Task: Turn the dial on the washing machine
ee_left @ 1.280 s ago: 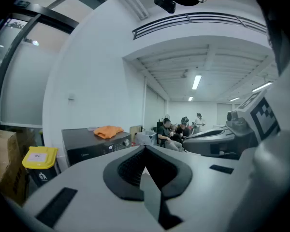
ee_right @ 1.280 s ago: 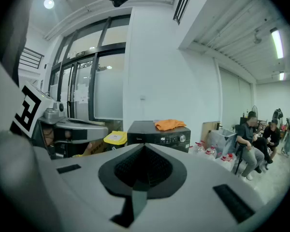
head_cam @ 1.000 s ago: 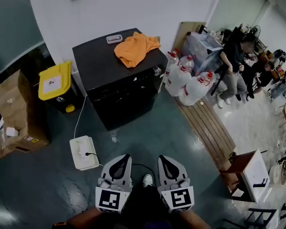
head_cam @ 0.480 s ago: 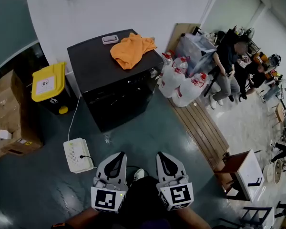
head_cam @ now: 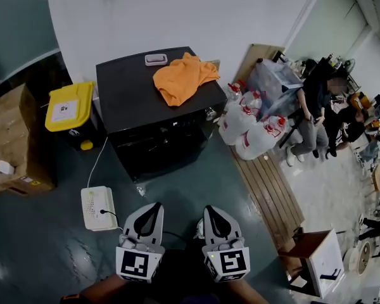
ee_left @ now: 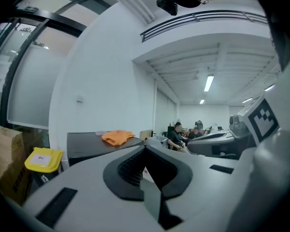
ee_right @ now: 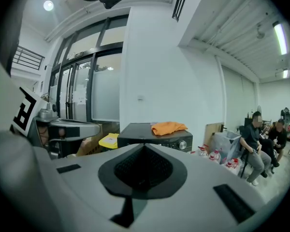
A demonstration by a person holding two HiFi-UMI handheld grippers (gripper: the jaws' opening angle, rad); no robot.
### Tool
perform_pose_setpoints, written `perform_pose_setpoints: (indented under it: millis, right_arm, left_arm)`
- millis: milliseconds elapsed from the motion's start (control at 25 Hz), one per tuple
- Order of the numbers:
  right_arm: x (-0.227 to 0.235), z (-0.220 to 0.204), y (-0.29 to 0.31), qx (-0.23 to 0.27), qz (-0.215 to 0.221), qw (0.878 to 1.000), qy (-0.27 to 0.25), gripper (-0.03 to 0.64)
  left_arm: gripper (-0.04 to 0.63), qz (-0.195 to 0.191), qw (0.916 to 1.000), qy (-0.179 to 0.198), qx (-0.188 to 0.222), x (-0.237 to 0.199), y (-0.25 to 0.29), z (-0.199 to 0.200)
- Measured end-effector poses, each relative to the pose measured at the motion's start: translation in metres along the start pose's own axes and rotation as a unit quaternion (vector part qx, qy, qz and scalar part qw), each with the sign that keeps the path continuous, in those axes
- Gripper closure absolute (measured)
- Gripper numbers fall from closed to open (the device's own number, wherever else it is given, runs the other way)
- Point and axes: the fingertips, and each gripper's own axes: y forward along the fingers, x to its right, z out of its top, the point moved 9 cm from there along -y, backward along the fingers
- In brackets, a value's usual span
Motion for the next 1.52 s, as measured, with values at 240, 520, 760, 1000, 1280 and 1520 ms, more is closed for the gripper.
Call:
perform_pose_setpoints:
  millis: [240, 520, 760, 1000, 1280, 1520]
  right_arm:
    - [0.085, 0.012, 0.043, -0.013, 0.052, 0.998, -0.021, 0.601]
    - [0.178, 0.017, 0.082, -0.015, 0.114, 0.992, -0.056, 0.601]
    - [0.228, 0.021, 0.12, -0.016, 0.14, 0.988, -0.069, 0.601]
    - [0.242, 0.021, 0.156, -0.021, 0.145, 0.986, -0.074, 0.601]
    - [0.252, 0.022, 0.199, -0.039, 0.145, 0.986, -0.072, 0.486]
    - [0.256, 0.019, 0.238, -0.055, 0.135, 0.988, -0.059, 0.314]
  left_arm:
    - [0.584, 0.032, 0.9994, -0.014, -0.004, 0.034, 0.083, 0.022]
    - [0.584, 0.097, 0.9951, -0.017, -0.01, 0.082, 0.163, 0.039]
    - [0.584, 0.148, 0.9887, -0.025, -0.007, 0.095, 0.196, 0.043]
    - [0.584, 0.162, 0.9862, -0.029, -0.014, 0.083, 0.228, 0.043]
    - [0.583, 0.159, 0.9864, -0.032, -0.025, 0.056, 0.27, 0.043]
    - [0.319, 0.149, 0.9861, -0.038, -0.063, 0.024, 0.294, 0.033]
